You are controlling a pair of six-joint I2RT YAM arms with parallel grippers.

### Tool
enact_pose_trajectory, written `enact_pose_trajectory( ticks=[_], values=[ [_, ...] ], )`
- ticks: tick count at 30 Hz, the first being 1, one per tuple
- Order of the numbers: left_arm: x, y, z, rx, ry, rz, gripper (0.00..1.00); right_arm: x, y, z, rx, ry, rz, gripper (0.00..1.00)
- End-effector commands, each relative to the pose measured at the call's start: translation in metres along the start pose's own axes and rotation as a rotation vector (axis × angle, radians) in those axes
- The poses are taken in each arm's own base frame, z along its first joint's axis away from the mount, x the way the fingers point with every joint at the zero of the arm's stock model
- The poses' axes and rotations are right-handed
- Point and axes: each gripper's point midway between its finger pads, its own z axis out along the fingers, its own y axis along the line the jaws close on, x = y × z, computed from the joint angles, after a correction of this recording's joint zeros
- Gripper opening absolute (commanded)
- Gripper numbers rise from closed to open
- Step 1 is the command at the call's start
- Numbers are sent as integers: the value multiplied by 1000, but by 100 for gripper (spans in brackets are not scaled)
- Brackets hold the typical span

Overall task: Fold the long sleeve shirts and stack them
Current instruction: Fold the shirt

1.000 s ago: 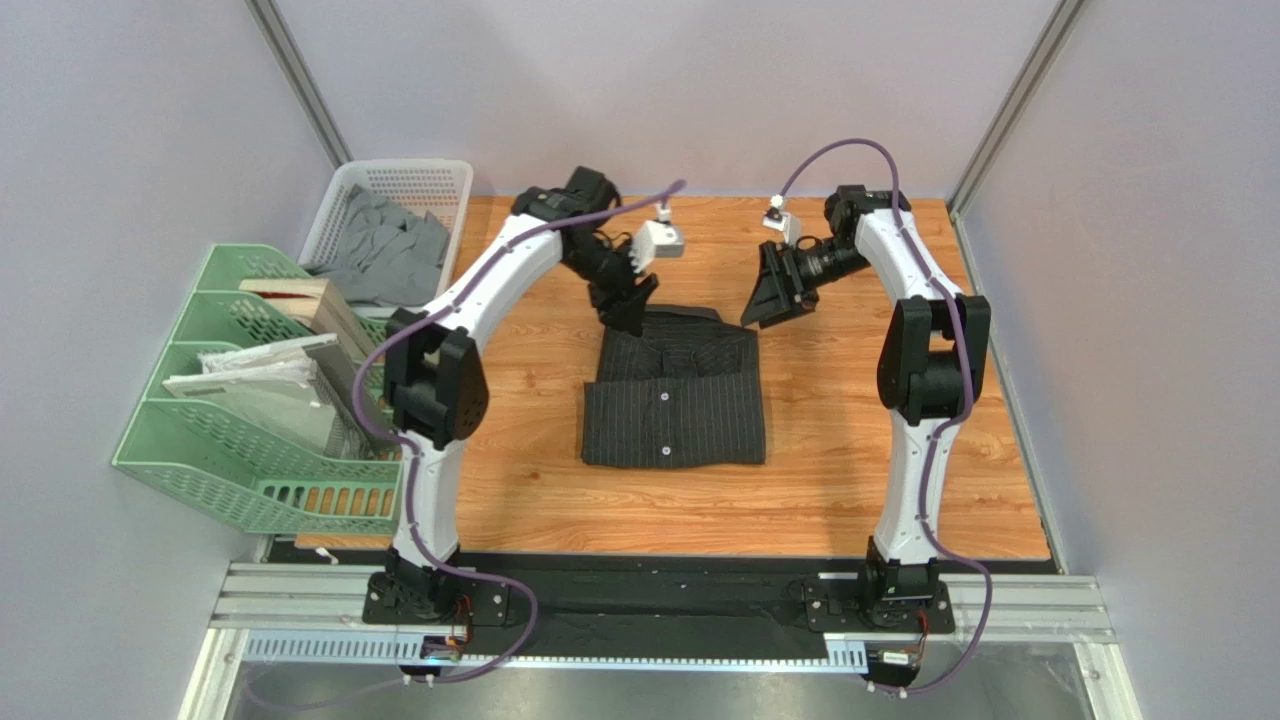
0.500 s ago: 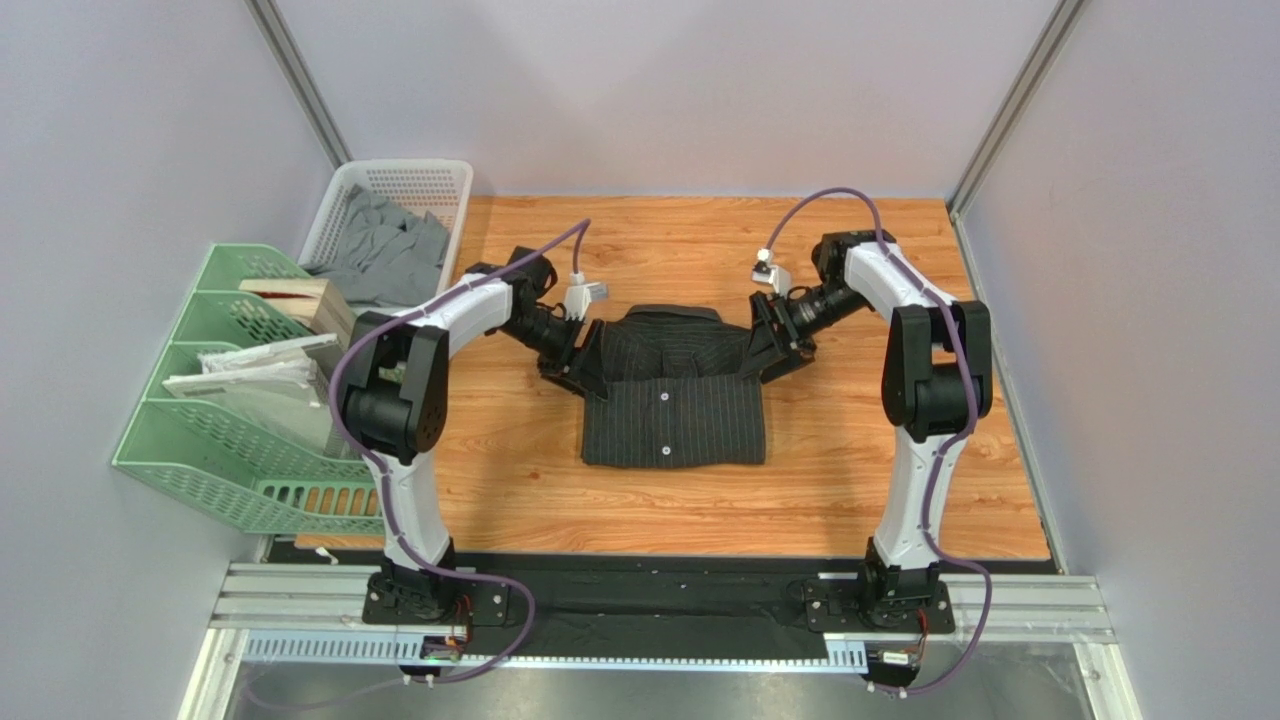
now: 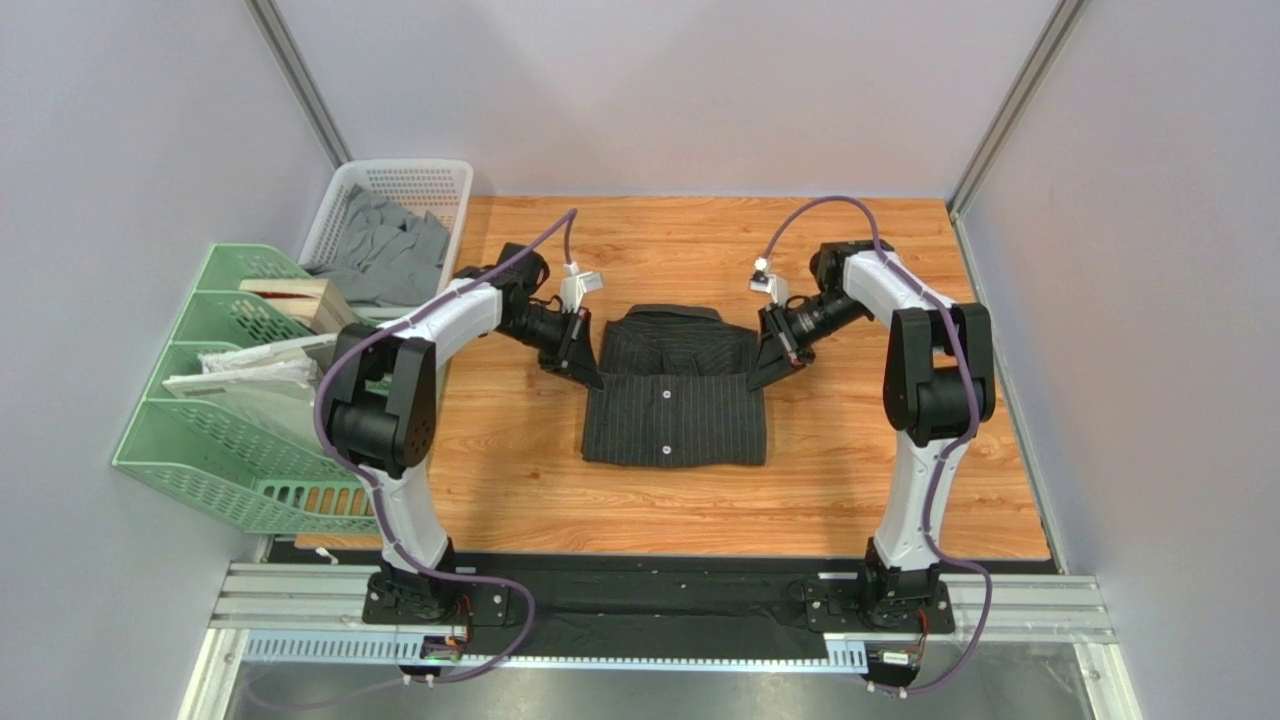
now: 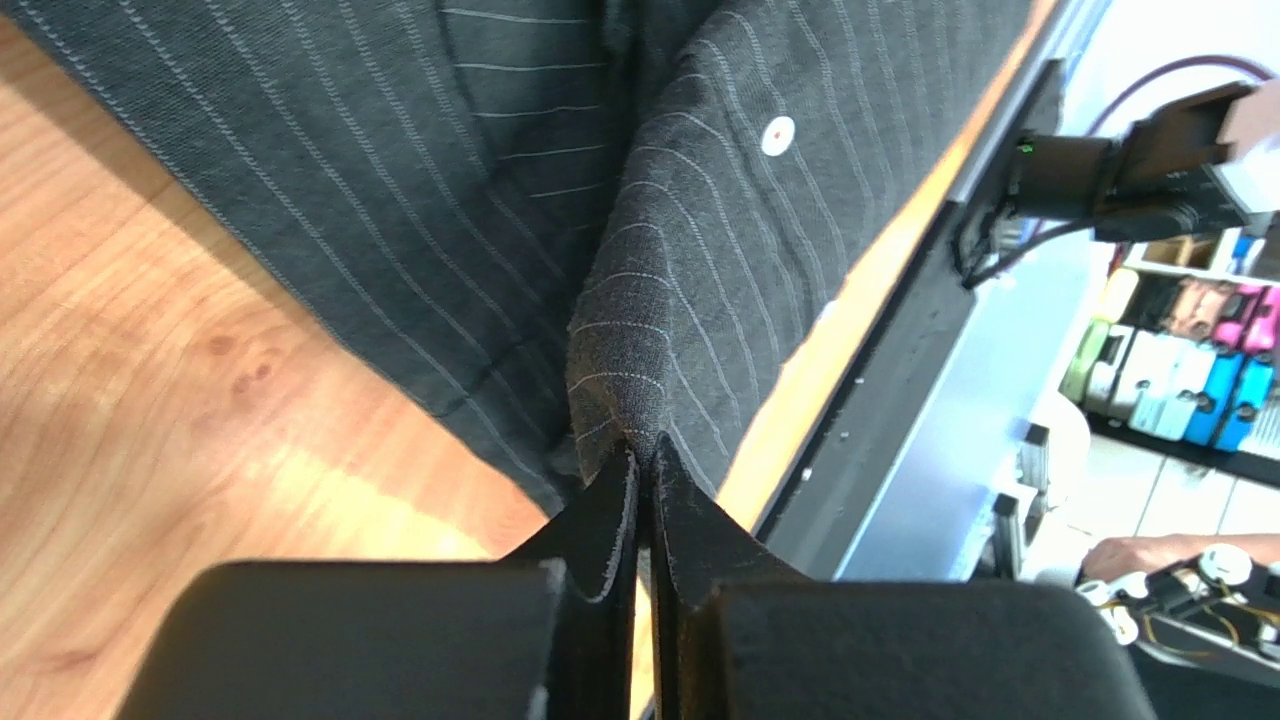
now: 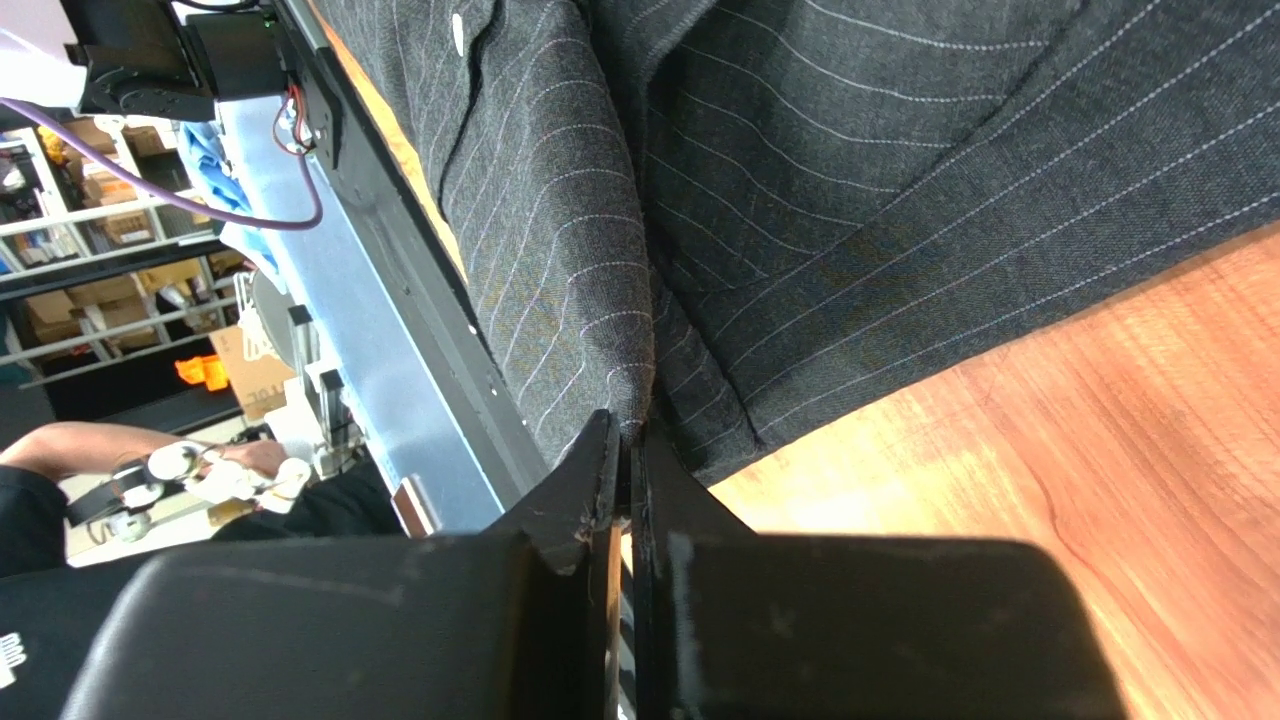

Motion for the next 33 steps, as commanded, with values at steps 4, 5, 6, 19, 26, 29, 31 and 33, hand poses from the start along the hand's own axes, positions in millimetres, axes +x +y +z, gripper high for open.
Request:
enact_pose_trajectory(
  ticks=[4,5,6,19,26,29,31,33],
  values=[
    [-33,-39,-32,72,-68,95,0,-22,23,-33,4,-84,-44,0],
    [-38,-38,-32,73,-67,96,0,-31,23,-40,12,-103,-63,0],
    [-50,-40,-35,63,-82,118,0,-34,22,-40,6,-97,-52,0],
    [-98,56,9,-121,-4,-14,1,-88,-73,-22,143,-87,10,0],
    [-76,75,16,-162,74,-44,0,-66,-95,6,152,-8,53,0],
    [-43,63,18,-130,126,-79,0,-51,-75,7,135,8,30,0],
    [-29,51,17,-101,139,-86,0,-23,-65,16,97,51,61,0],
    [-14,32,12,-57,136,-90,0,-1,-45,18,73,69,74,0]
  ],
)
